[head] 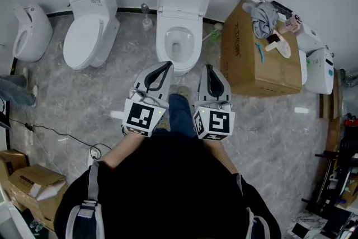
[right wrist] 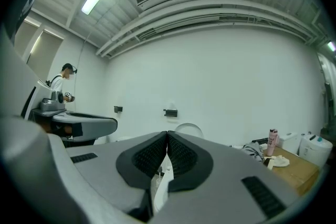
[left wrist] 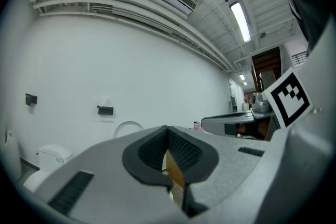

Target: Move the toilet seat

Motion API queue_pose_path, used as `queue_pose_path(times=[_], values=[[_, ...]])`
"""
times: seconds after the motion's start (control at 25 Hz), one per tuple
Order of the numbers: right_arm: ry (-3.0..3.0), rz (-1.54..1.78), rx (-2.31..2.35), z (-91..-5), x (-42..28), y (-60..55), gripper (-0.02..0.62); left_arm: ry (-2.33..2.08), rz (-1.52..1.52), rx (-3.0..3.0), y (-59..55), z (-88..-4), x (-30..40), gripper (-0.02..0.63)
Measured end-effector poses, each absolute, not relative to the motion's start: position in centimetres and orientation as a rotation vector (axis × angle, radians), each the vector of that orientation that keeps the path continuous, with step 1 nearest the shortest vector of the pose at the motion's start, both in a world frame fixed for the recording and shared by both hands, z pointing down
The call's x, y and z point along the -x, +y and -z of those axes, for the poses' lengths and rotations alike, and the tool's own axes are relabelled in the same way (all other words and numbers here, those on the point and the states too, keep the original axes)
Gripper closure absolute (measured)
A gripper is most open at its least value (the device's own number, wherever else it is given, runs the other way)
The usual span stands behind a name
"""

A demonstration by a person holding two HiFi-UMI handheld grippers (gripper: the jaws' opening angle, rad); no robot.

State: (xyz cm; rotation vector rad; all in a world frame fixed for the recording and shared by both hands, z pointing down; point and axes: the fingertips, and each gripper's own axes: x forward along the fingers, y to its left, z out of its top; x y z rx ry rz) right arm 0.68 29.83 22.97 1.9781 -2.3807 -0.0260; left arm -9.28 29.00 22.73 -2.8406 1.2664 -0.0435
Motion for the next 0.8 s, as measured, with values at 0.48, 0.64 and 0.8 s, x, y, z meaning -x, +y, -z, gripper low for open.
queue_pose_path(times=[0.48, 0.64, 0.8], values=[[-2.402, 0.051, -1.938, -23.2, -1.9, 22.4, 0.574, 1.314, 0.029, 2.847, 21.8, -23.3, 7.9, 0.599], [-2.420, 0.034, -1.903, -23.6, -3.0, 18.2, 0.574, 1.329, 0.021, 2.821, 17.8, -23.2, 6.6, 0.598], [-2.434, 0.049, -1.859, -23.6, -4.5, 13.5, 0.574, 1.412, 0.051, 2.850, 13.6, -23.8, 5.4, 0.598]])
